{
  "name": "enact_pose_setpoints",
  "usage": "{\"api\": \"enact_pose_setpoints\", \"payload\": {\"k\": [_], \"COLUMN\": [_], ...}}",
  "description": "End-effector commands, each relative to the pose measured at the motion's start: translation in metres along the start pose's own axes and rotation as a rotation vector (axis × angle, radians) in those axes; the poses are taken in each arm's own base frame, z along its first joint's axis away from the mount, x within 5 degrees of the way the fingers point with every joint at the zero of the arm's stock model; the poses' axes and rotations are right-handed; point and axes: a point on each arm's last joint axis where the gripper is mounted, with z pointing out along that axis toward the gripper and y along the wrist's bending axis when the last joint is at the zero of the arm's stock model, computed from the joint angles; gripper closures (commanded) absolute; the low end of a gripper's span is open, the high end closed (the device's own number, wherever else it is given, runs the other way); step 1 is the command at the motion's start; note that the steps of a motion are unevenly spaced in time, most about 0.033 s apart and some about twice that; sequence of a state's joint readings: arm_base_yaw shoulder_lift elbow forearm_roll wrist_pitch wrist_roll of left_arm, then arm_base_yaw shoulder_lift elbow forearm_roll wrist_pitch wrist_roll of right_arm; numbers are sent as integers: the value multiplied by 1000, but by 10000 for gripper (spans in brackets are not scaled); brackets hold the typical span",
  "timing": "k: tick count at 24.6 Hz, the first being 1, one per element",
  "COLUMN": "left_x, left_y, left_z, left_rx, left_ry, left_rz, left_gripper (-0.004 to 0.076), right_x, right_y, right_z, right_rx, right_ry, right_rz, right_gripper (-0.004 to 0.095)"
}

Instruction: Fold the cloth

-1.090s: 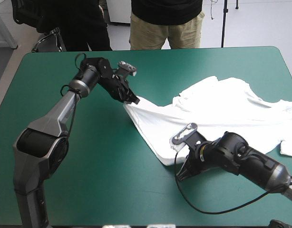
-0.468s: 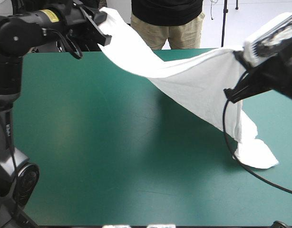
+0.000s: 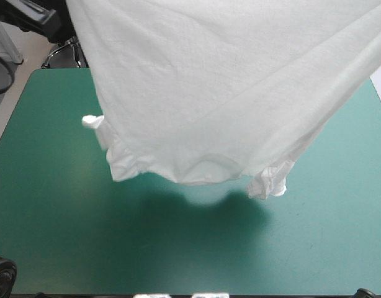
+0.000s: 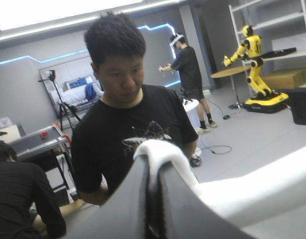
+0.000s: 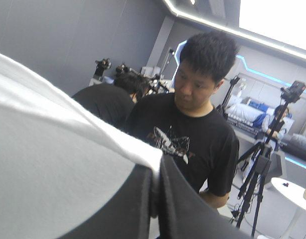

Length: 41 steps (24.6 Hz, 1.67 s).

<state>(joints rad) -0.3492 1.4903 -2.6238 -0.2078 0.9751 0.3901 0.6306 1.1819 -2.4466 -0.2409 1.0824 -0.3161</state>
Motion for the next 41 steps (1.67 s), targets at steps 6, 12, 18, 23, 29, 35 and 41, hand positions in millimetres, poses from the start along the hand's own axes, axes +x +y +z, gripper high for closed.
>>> {"api": "enact_pose_setpoints", "payload": {"k": [6, 12, 18, 23, 29, 35, 41], "left_x": [-8, 58, 115, 132, 112, 144, 229], "left_y": [6, 7, 16, 36, 66, 72, 61], "left_z": [-11, 59, 140, 171, 150, 156, 167], "left_rx": [-72, -94, -194, -341, -425, -432, -394], "left_ry": [-41, 187, 79, -208, -313, -36, 472], "left_rz": [7, -27, -23, 108, 144, -37, -180], "left_gripper": [741, 741, 741, 741, 741, 741, 741], "right_x": [2, 45, 90, 126, 120, 165, 238], "right_y": [2, 22, 19, -25, -31, -19, 2], "right_z": [18, 95, 184, 233, 232, 254, 277], "right_rx": [29, 97, 186, 269, 283, 160, 2], "right_ry": [12, 274, 225, -42, -138, 136, 505], "right_rz": [-43, -154, -130, 15, 13, 67, 148], "right_gripper": [925, 926, 926, 926, 926, 926, 926]}}
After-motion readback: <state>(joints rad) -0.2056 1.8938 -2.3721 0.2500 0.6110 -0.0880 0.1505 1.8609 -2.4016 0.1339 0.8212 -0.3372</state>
